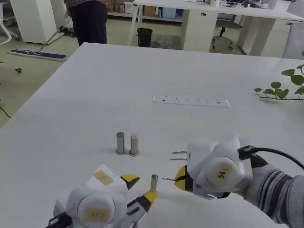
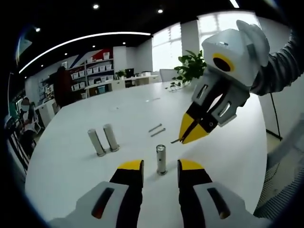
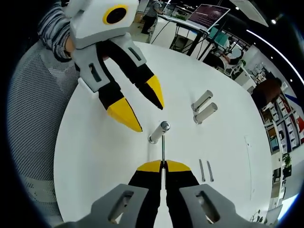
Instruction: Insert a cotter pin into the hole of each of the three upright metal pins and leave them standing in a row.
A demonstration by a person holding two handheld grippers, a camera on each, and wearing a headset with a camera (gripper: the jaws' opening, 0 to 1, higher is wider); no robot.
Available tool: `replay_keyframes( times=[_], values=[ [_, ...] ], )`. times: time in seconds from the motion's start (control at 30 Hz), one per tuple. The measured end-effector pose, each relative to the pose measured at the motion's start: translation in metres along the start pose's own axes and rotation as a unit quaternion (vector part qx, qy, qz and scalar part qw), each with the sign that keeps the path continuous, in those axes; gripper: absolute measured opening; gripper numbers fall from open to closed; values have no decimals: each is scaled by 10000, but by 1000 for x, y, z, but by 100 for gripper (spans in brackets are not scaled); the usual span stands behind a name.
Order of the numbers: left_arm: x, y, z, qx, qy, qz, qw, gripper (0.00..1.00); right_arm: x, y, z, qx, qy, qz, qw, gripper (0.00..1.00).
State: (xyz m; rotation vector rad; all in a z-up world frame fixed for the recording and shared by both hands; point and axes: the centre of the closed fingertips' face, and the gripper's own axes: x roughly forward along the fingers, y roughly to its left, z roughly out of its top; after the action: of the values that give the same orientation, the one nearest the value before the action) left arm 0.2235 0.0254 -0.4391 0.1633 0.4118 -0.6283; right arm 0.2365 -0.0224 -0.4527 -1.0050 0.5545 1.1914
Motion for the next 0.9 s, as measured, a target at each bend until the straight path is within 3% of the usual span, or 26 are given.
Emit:
replay_keyframes(
  times=[0.17,0.47,0.9],
  values=[
    [15,1,-6,-17,135,110,9998,22,3,-2,-2,-70,22,-4,10000,0],
    [24,3,-14,-88,334,222,9992,16,7,-4,0,-83,-27,28,10000,0],
    [34,1,-10,-186,327,120,9992,11,8,-5,5,-191,-87,88,9997,0]
  ],
)
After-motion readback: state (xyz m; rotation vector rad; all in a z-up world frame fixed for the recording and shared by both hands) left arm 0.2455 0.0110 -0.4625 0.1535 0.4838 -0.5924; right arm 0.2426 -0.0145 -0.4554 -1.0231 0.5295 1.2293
